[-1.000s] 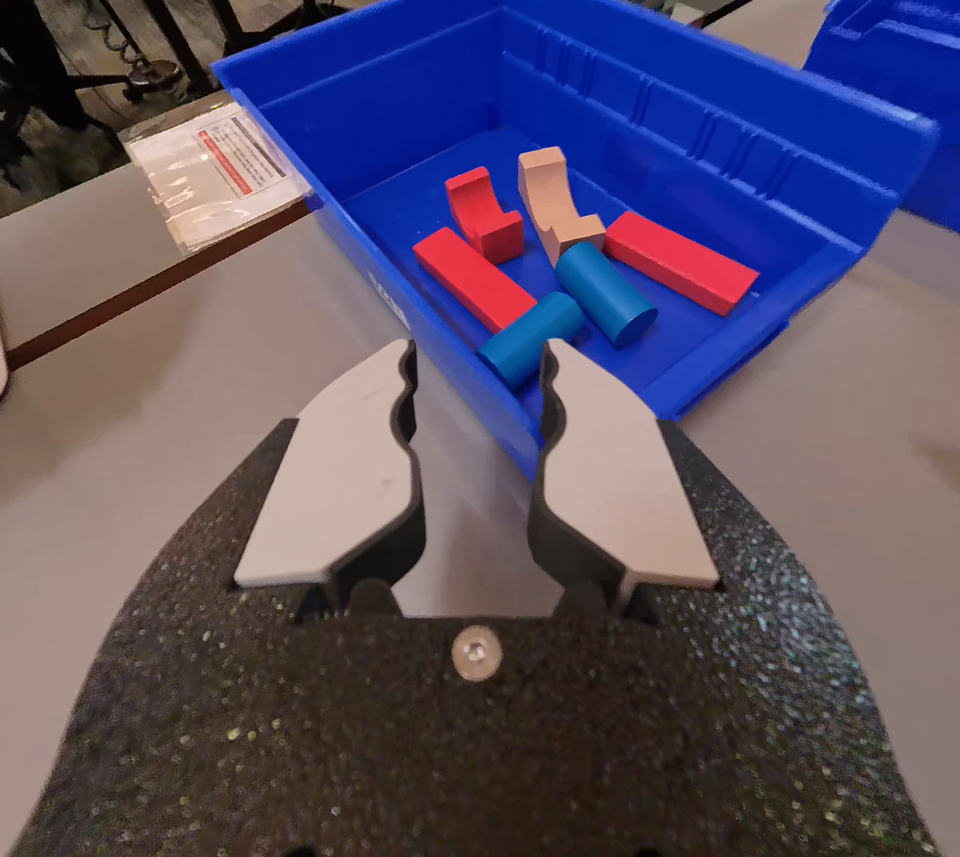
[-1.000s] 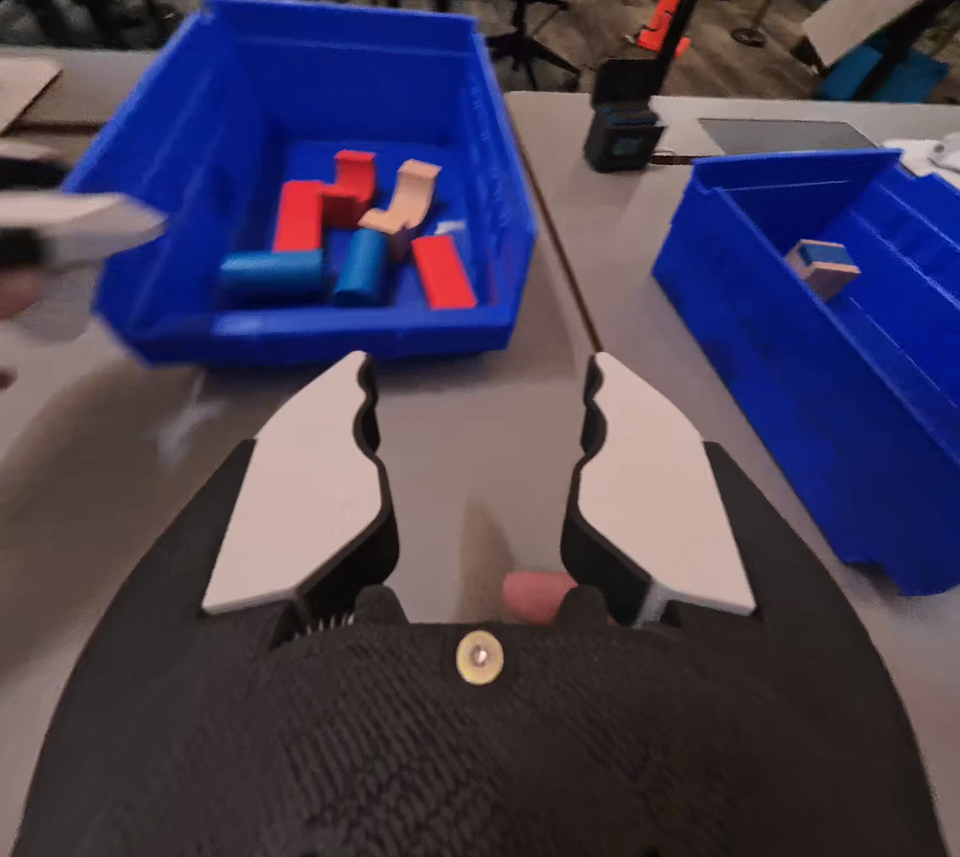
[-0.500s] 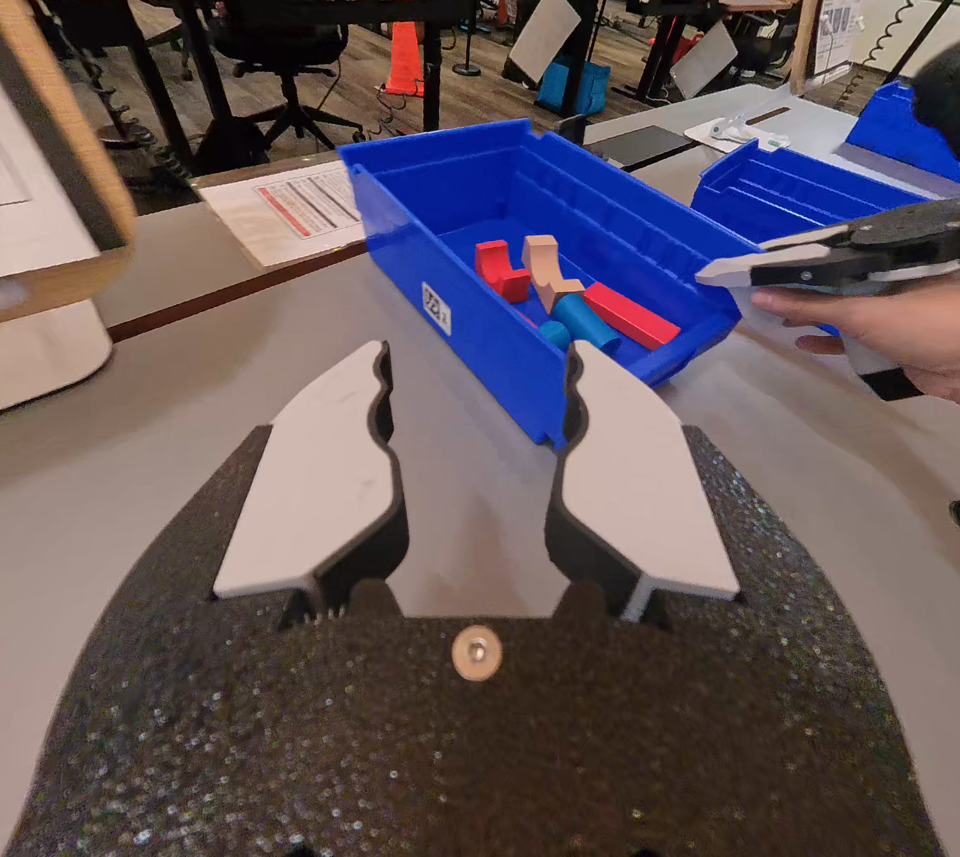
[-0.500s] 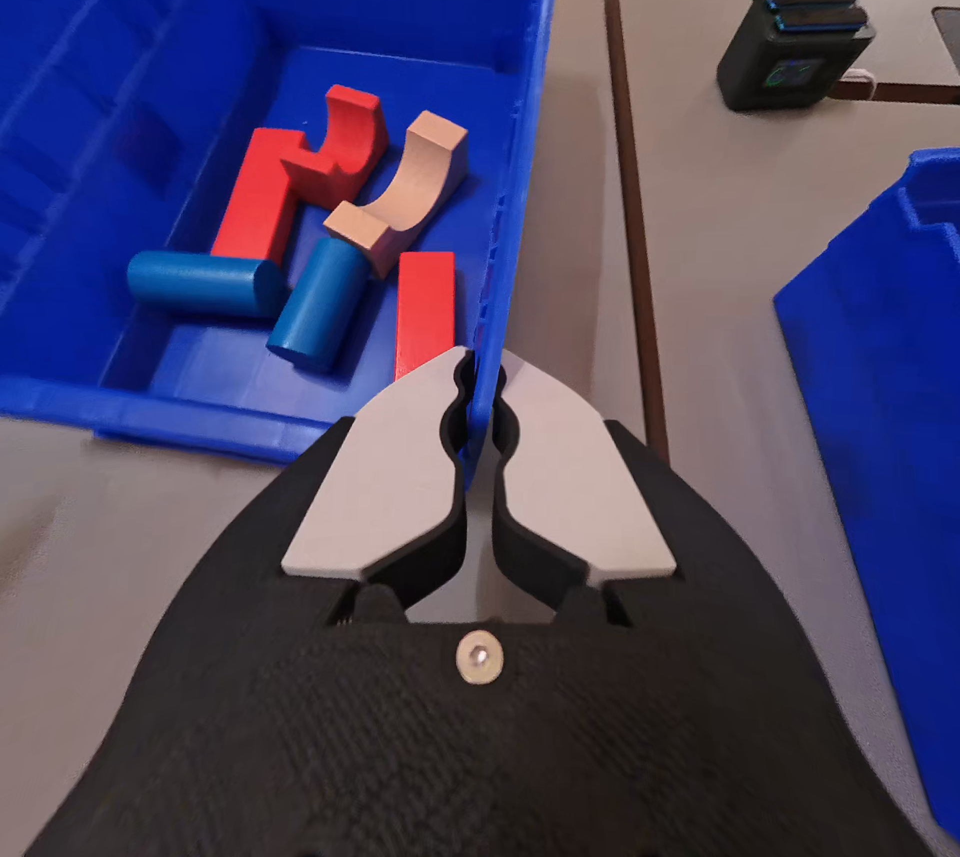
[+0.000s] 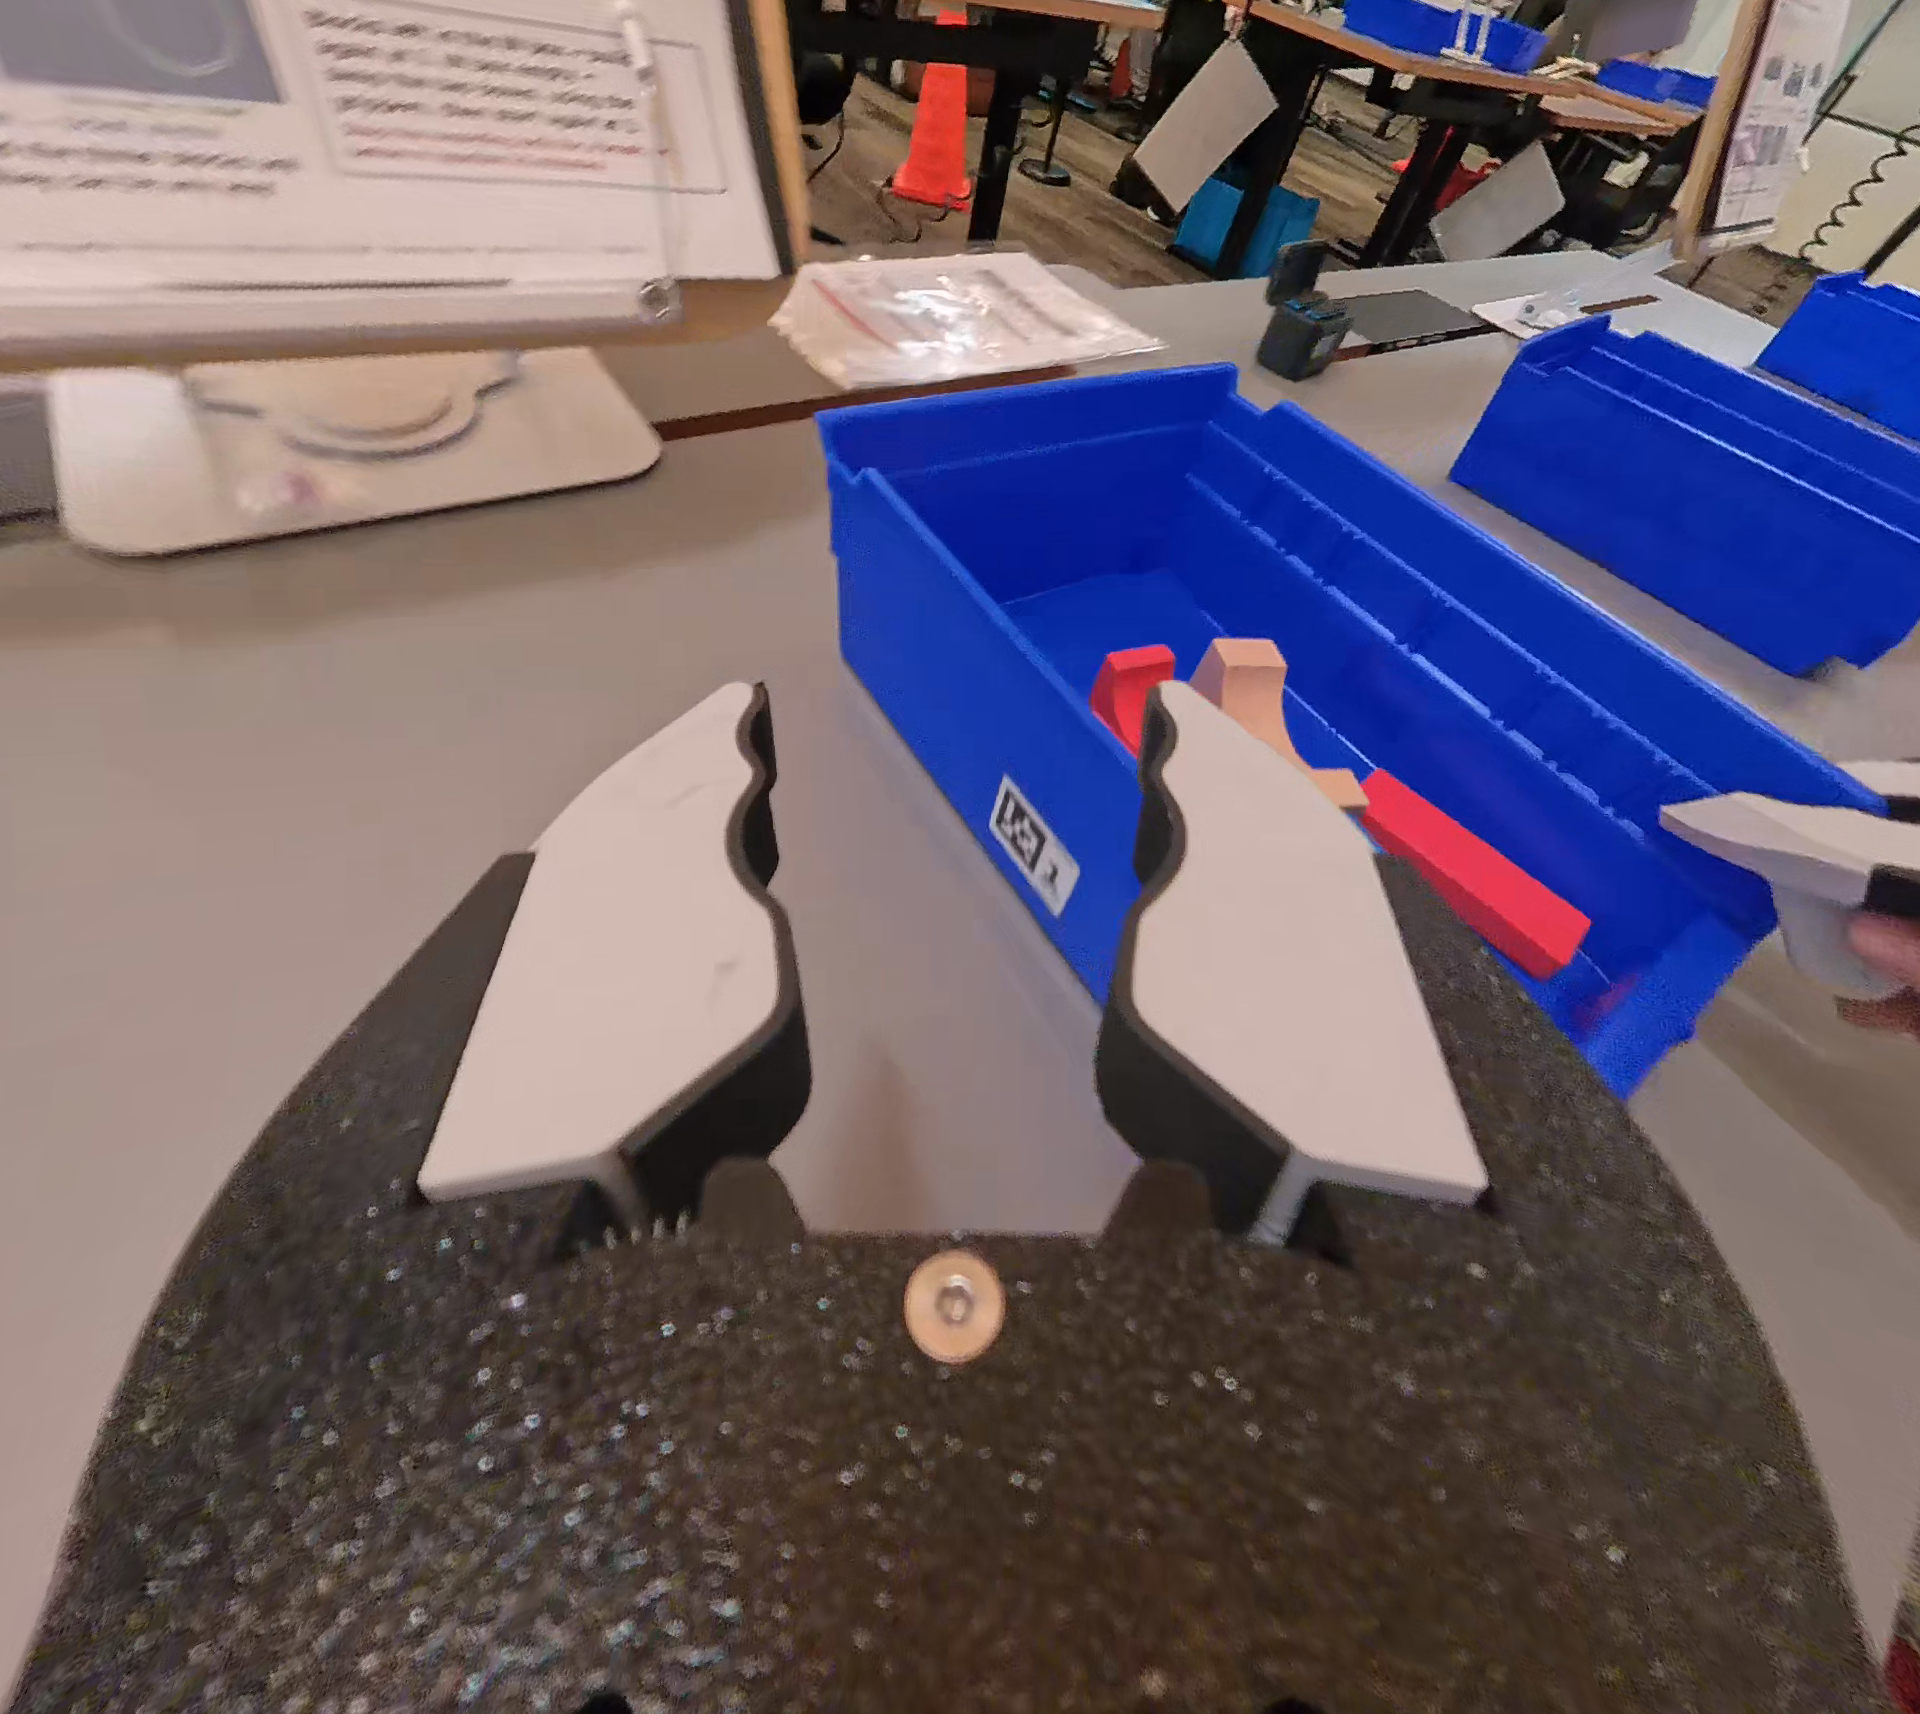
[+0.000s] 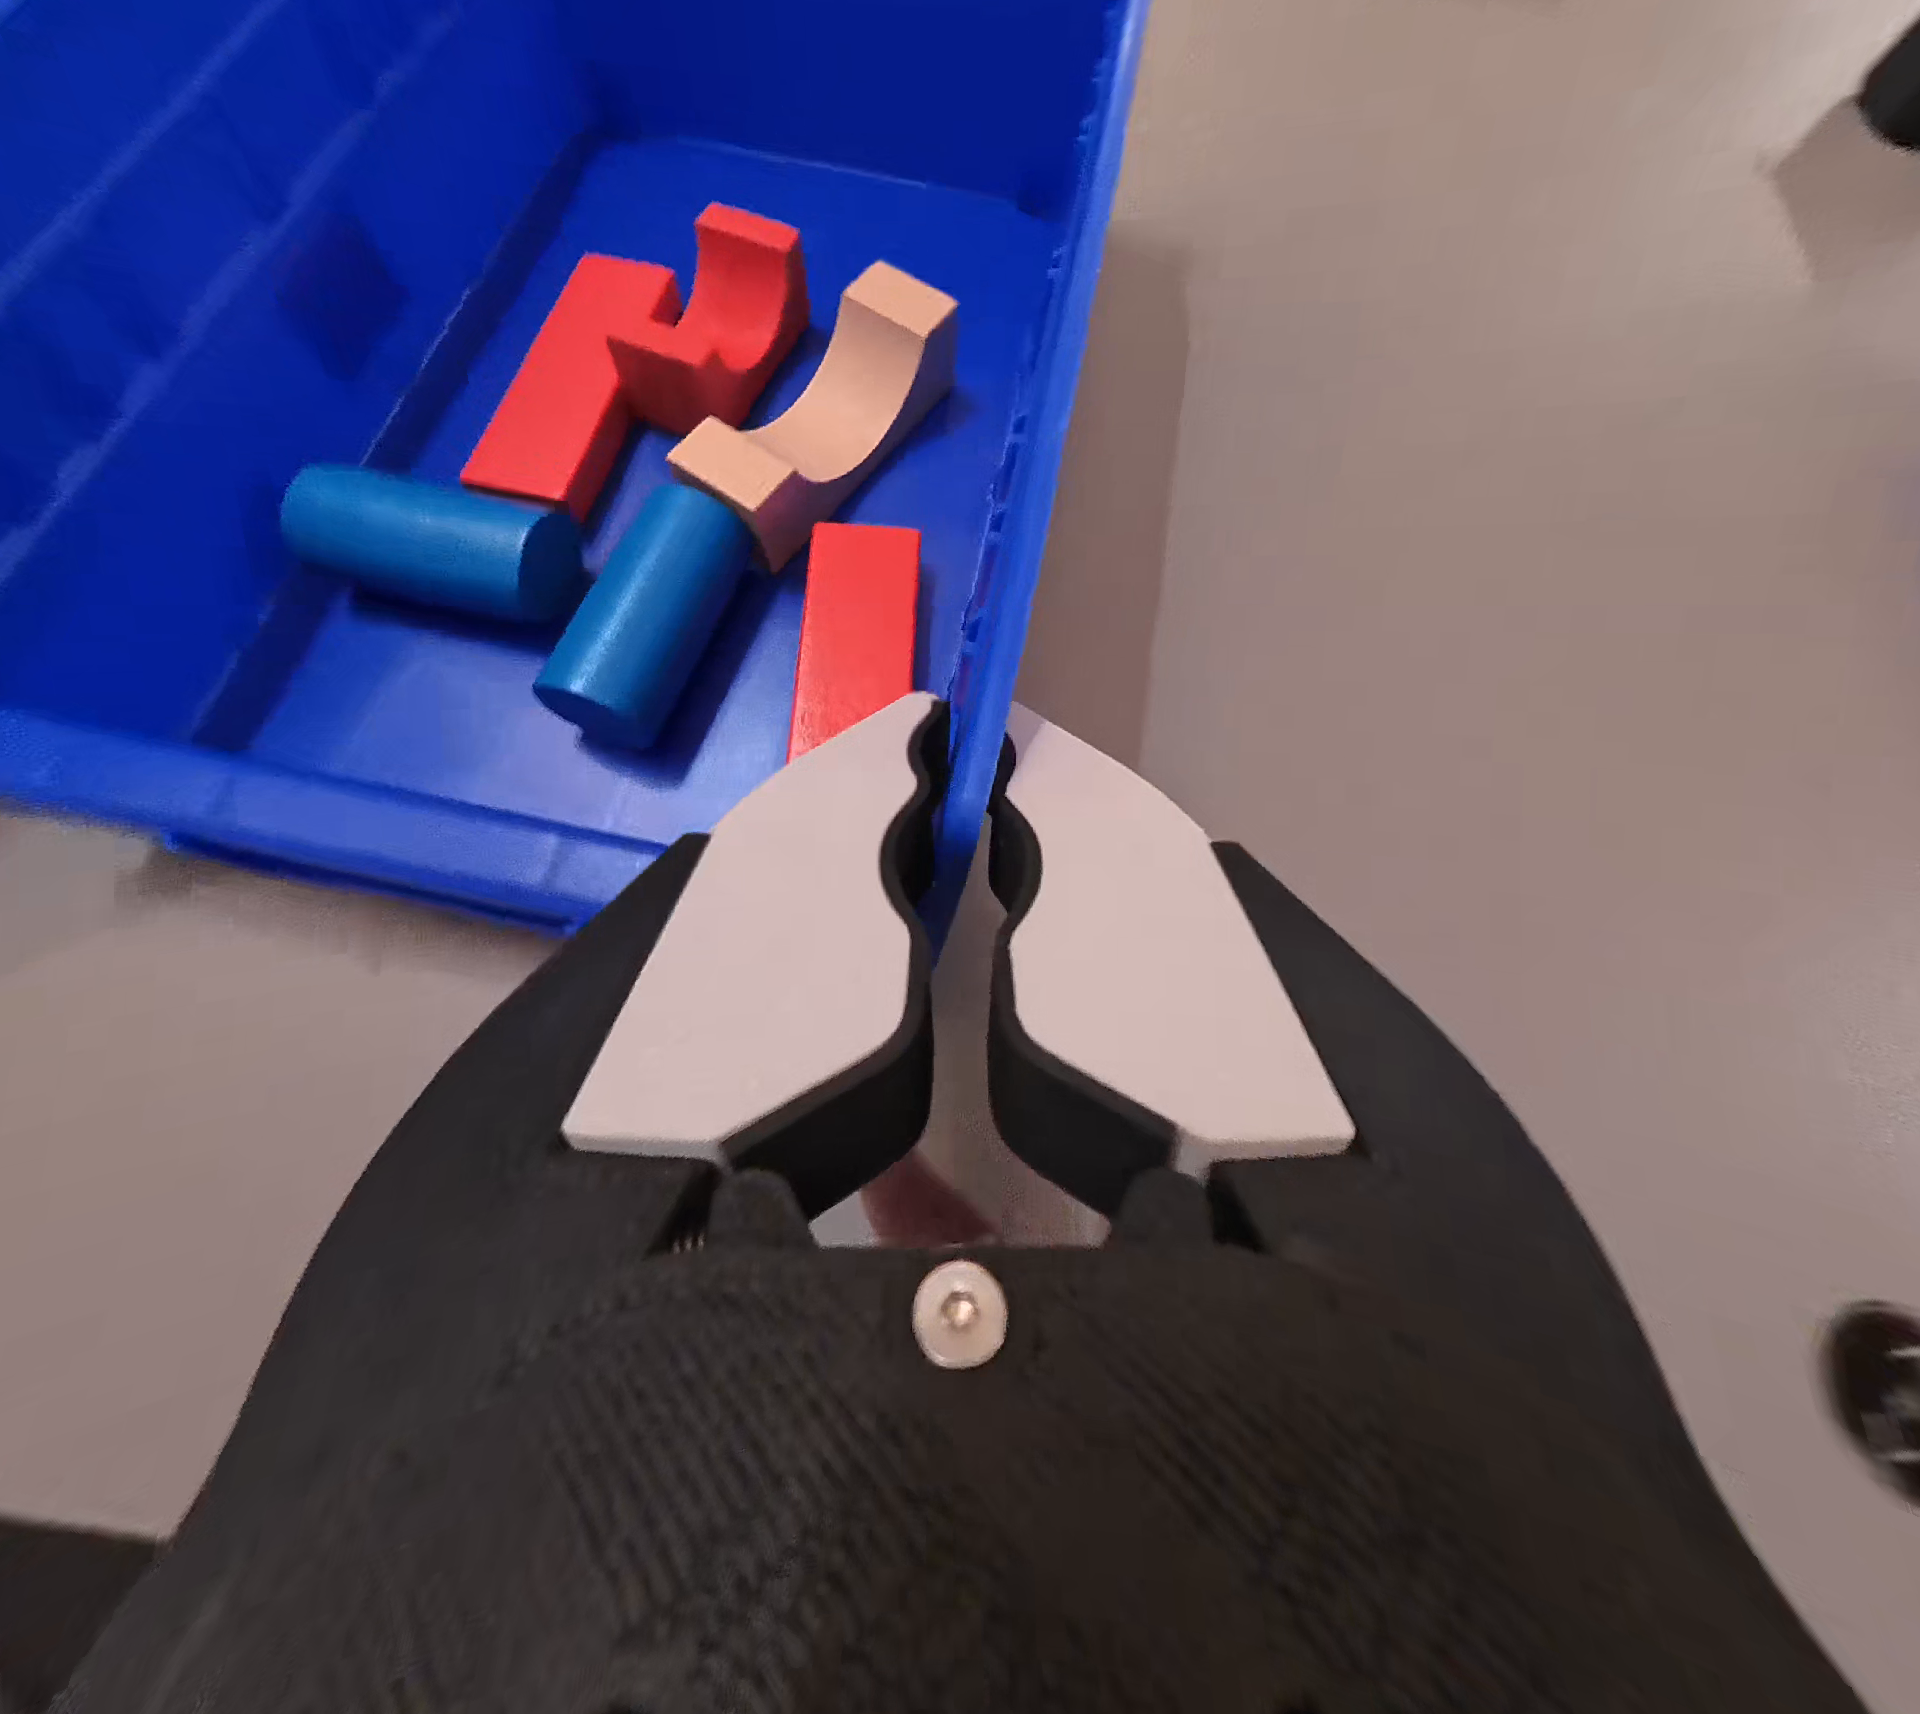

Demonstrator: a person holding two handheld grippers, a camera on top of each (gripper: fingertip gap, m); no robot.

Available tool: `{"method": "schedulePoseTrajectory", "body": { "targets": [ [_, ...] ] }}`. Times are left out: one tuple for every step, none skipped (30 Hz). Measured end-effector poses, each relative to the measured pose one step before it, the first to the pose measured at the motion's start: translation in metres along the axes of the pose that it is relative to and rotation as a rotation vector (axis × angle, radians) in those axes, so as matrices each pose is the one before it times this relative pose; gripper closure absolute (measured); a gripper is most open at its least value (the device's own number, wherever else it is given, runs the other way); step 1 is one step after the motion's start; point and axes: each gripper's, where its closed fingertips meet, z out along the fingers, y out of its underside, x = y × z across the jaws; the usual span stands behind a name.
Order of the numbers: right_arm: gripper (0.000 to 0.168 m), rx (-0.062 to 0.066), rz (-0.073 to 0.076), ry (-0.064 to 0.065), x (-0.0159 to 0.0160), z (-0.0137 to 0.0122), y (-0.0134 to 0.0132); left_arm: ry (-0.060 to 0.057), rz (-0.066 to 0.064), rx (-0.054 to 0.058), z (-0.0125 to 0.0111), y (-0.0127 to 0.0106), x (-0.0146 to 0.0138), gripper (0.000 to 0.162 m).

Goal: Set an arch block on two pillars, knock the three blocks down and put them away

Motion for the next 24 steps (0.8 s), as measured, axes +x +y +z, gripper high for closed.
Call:
{"method": "schedulePoseTrajectory", "body": {
  "targets": [
    [0.164,0.0161,0.0092,-0.0130,-0.01936,-0.00313,0.00118,-0.0120,-0.0137,-0.0043,-0.01325,0.00497,-0.00846,0.095],
    [0.164,0.0161,0.0010,-0.0054,-0.01778,-0.00208,0.00046,-0.0096,-0.0152,-0.0037,-0.01324,0.00497,-0.00837,0.095],
    [0.164,0.0170,-0.0100,-0.0002,-0.01586,-0.00100,-0.00007,-0.0090,-0.0172,-0.0027,-0.01325,0.00492,-0.00836,0.095],
    [0.165,0.0233,-0.0036,-0.0005,-0.01452,0.00016,-0.00126,-0.0108,-0.0191,-0.0028,-0.01319,0.00460,-0.00869,0.095],
    [0.164,0.0228,0.0041,-0.0150,-0.01437,0.00125,-0.00142,-0.0089,-0.0188,-0.0019,-0.01354,0.00408,-0.00824,0.095],
    [0.165,0.0139,0.0021,-0.0305,-0.01436,0.00173,-0.00117,-0.0044,-0.0162,0.0005,-0.01376,0.00341,-0.00745,0.095],
    [0.165,0.0082,0.0040,-0.0200,-0.01217,0.00193,-0.00156,-0.0047,-0.0125,0.0023,-0.01404,0.00284,-0.00715,0.094],
    [0.165,0.0042,-0.0124,-0.0061,-0.01027,0.00183,-0.00152,-0.0098,-0.0088,0.0038,-0.01423,0.00235,-0.00767,0.095],
    [0.164,-0.0003,-0.0255,-0.0075,-0.01005,0.00191,-0.00079,-0.0132,-0.0065,0.0062,-0.01400,0.00200,-0.00786,0.095],
    [0.163,0.0052,-0.0111,-0.0080,-0.00937,0.00172,-0.00127,-0.0123,-0.0072,0.0057,-0.01328,0.00213,-0.00763,0.095],
    [0.163,0.0054,-0.0042,-0.0123,-0.00920,0.00157,-0.00112,-0.0092,-0.0096,0.0004,-0.01218,0.00270,-0.00682,0.095],
    [0.162,0.0012,-0.0106,-0.0235,-0.01008,0.00082,-0.00076,-0.0070,-0.0092,-0.0041,-0.01093,0.00325,-0.00645,0.095],
    [0.162,-0.0005,-0.0089,-0.0289,-0.01039,0.00041,-0.00060,-0.0079,-0.0071,-0.0047,-0.00934,0.00354,-0.00626,0.095],
    [0.161,0.0003,-0.0015,-0.0262,-0.00972,0.00072,-0.00055,-0.0113,-0.0081,-0.0031,-0.00779,0.00318,-0.00645,0.094],
    [0.161,0.0017,-0.0111,-0.0154,-0.00778,0.00105,-0.00019,-0.0092,-0.0112,0.0012,-0.00636,0.00231,-0.00552,0.094],
    [0.160,0.0036,-0.0209,-0.0038,-0.00584,0.00109,-0.00042,-0.0001,-0.0139,0.0077,-0.00499,0.00086,-0.00363,0.094],
    [0.159,0.0015,-0.0214,-0.0043,-0.00483,0.00066,-0.00066,0.0050,-0.0149,0.0121,-0.00376,-0.00051,-0.00206,0.094],
    [0.159,-0.0018,-0.0120,-0.0087,-0.00406,0.00051,-0.00084,0.0029,-0.0127,0.0133,-0.00212,-0.00108,-0.00165,0.095],
    [0.159,-0.0008,-0.0032,-0.0089,-0.00341,0.00078,-0.00046,0.0013,-0.0091,0.0103,-0.00053,-0.00100,-0.00158,0.095],
    [0.158,0.0014,-0.0044,-0.0087,-0.00308,0.00094,-0.00040,0.0016,-0.0074,0.0050,0.00065,-0.00056,-0.00129,0.095],
    [0.158,0.0018,-0.0044,-0.0090,-0.00319,0.00066,-0.00064,-0.0001,-0.0054,0.0030,0.00144,-0.00072,-0.00144,0.095],
    [0.157,-0.0017,-0.0065,-0.0083,-0.00345,0.00049,-0.00047,-0.0036,-0.0026,0.0050,0.00186,-0.00135,-0.00195,0.095],
    [0.157,0.0012,-0.0107,-0.0083,-0.00393,0.00050,-0.00080,-0.0048,-0.0010,0.0057,0.00207,-0.00184,-0.00227,0.095],
    [0.157,0.0039,-0.0085,-0.0047,-0.00374,0.00081,-0.00034,-0.0026,-0.0016,0.0037,0.00218,-0.00212,-0.00226,0.096]
  ]
}}
